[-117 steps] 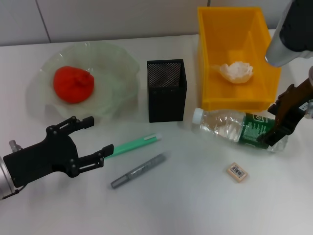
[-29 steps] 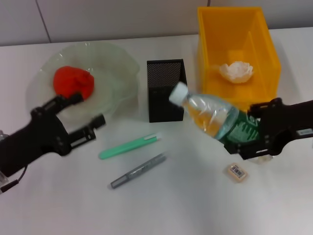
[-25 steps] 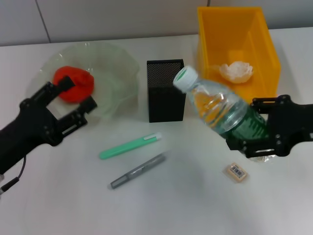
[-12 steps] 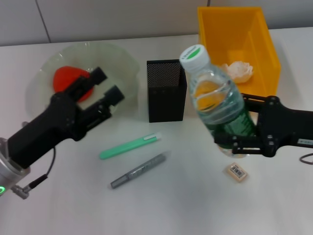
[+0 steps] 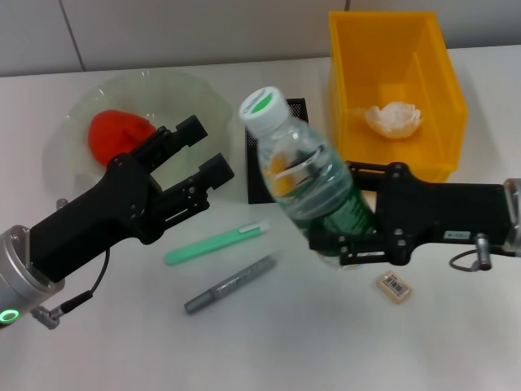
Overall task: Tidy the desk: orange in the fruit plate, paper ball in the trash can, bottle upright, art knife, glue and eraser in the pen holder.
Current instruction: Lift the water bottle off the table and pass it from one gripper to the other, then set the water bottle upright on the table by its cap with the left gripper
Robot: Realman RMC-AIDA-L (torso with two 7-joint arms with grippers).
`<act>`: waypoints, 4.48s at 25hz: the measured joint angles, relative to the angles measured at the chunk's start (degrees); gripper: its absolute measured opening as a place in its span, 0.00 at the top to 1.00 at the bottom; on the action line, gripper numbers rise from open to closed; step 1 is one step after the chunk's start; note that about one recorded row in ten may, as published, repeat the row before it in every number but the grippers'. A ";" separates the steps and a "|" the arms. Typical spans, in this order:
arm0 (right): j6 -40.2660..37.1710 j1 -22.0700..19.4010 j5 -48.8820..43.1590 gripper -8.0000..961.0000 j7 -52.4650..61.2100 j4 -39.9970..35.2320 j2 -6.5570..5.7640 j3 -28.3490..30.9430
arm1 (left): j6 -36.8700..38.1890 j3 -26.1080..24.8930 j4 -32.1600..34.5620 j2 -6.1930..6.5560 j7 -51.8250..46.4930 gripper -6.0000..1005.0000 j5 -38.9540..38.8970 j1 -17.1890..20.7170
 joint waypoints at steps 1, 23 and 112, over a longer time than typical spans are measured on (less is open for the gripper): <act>0.31 0.34 0.00 0.18 -0.03 0.15 0.03 -0.66 | 0.03 0.11 0.01 0.00 0.05 0.18 0.01 -0.05; 4.75 6.99 3.25 0.17 -0.93 5.76 0.26 -9.15 | 2.61 1.18 -0.01 -0.06 0.30 0.21 -0.32 -0.67; 0.57 -9.29 1.78 0.15 -3.04 3.64 -0.82 -0.34 | -14.97 -6.92 6.92 0.65 22.61 0.53 -0.42 8.31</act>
